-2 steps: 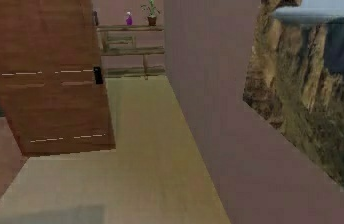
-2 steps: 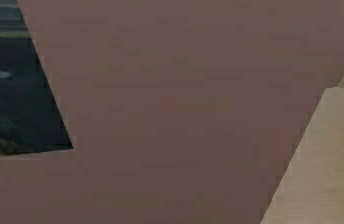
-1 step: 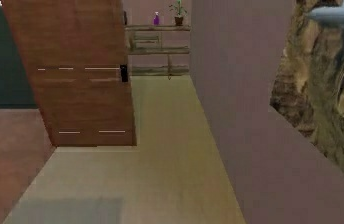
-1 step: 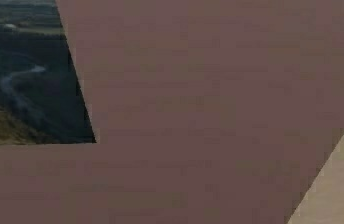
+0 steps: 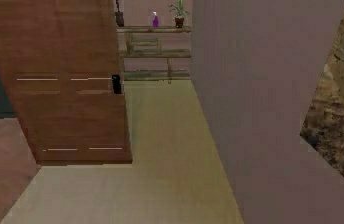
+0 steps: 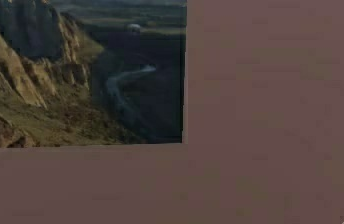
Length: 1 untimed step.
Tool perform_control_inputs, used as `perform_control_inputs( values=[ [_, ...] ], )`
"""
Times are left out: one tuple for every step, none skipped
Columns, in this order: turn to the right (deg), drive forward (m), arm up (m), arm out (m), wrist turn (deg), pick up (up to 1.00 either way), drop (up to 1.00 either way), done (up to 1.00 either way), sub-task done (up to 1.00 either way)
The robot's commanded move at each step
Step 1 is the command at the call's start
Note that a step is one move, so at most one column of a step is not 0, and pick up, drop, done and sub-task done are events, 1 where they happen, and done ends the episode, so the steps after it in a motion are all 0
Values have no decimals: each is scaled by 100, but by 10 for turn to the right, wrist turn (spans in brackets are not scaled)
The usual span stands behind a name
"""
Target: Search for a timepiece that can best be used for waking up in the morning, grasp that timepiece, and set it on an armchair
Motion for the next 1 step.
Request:
perform_control_inputs(
  values=[
    [0,30,0,0,0,0,0,0,0]
  ],
)
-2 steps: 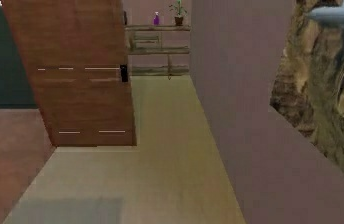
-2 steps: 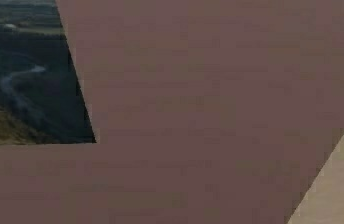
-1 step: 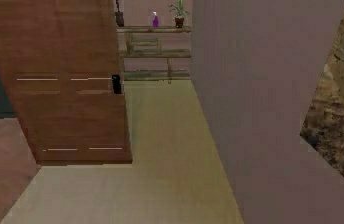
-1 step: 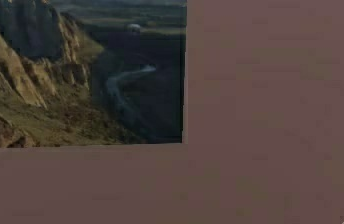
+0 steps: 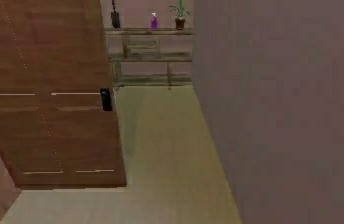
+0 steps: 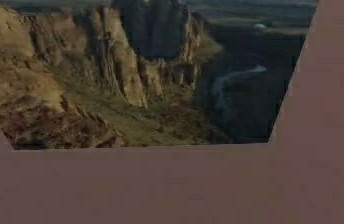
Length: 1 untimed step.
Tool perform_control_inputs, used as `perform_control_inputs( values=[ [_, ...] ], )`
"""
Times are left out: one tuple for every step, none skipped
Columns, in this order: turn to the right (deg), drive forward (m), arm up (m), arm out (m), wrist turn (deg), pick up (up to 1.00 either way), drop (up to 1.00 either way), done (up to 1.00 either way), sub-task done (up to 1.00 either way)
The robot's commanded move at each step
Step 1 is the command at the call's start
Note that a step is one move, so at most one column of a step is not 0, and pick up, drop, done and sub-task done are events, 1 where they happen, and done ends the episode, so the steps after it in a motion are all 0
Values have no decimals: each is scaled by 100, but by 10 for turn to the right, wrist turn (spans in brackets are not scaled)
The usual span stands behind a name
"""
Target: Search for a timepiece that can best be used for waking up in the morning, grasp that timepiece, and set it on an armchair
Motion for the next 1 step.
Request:
perform_control_inputs(
  values=[
    [-450,0,0,0,0,0,0,0,0]
  ],
)
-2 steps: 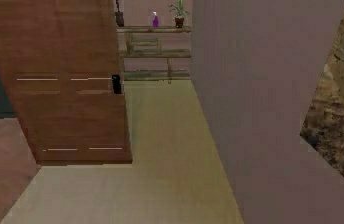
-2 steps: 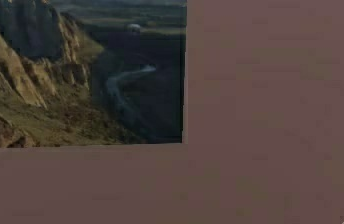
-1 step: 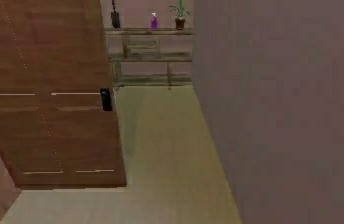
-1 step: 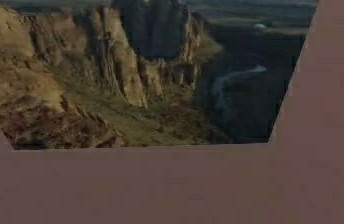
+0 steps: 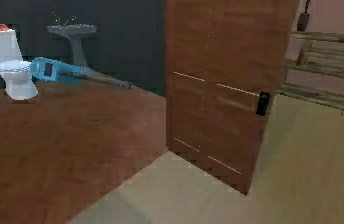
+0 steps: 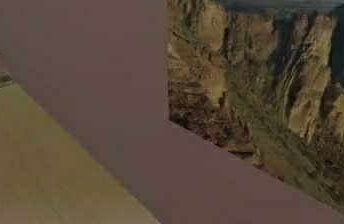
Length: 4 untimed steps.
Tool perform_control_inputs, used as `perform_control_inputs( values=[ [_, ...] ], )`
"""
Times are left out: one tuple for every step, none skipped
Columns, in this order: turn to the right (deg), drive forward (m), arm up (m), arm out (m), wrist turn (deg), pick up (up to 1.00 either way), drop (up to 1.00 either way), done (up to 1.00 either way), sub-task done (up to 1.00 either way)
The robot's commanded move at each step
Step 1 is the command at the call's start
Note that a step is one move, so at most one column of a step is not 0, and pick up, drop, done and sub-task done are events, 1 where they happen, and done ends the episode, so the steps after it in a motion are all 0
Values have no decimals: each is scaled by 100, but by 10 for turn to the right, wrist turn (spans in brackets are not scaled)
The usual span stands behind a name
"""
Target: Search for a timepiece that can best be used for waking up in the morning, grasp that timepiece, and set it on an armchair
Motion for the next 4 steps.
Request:
perform_control_inputs(
  values=[
    [-390,0,0,0,0,0,0,0,0],
    [0,100,0,0,0,0,0,0,0],
    [-60,0,0,0,0,0,0,0,0],
    [0,55,0,0,0,0,0,0,0]
  ],
)
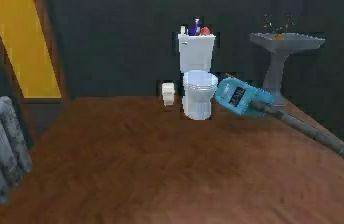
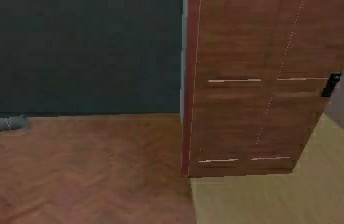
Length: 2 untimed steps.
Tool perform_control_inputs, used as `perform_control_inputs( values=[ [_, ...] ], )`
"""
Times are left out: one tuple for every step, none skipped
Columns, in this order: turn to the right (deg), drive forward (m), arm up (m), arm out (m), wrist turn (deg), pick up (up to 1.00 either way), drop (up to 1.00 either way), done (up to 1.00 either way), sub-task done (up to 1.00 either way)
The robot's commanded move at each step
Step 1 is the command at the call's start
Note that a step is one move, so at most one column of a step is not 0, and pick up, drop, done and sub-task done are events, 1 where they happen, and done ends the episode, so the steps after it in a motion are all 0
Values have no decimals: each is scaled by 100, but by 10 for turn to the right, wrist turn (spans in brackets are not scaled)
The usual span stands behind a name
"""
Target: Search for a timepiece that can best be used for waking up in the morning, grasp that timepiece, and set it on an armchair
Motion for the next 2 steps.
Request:
perform_control_inputs(
  values=[
    [-240,0,0,0,0,0,0,0,0],
    [0,100,0,0,0,0,0,0,0]
  ],
)
